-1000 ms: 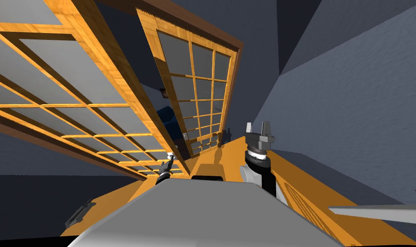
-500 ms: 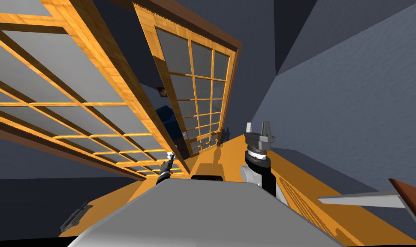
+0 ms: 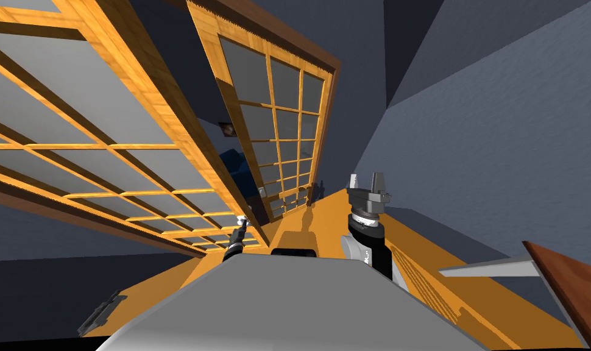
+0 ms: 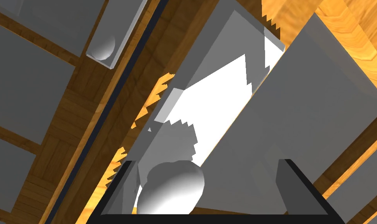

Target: Pull the door open

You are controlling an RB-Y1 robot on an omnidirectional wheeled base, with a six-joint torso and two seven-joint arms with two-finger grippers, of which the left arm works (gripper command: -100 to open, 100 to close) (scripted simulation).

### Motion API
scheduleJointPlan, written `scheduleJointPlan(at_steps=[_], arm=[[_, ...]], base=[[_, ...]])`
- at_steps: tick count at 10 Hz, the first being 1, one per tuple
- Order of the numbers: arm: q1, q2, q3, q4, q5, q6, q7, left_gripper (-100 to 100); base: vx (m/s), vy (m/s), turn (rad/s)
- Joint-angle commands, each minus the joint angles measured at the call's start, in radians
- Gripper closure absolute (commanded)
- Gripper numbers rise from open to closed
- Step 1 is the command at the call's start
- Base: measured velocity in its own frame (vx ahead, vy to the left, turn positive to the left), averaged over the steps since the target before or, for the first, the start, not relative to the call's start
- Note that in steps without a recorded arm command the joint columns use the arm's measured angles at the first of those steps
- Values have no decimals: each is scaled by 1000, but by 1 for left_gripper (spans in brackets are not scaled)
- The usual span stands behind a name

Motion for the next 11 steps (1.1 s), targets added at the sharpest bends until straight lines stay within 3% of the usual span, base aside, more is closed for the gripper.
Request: scheduleJointPlan(at_steps=[1, 9, 11], arm=[[-6, 23, 7, 21, 20, -2, 50, 100], [-16, 38, -39, 21, 73, -6, 248, 100], [-16, 38, -39, 21, 73, -6, 254, 100]], base=[[-39, 21, -49], [-49, 15, -60], [-18, 8, -25]])
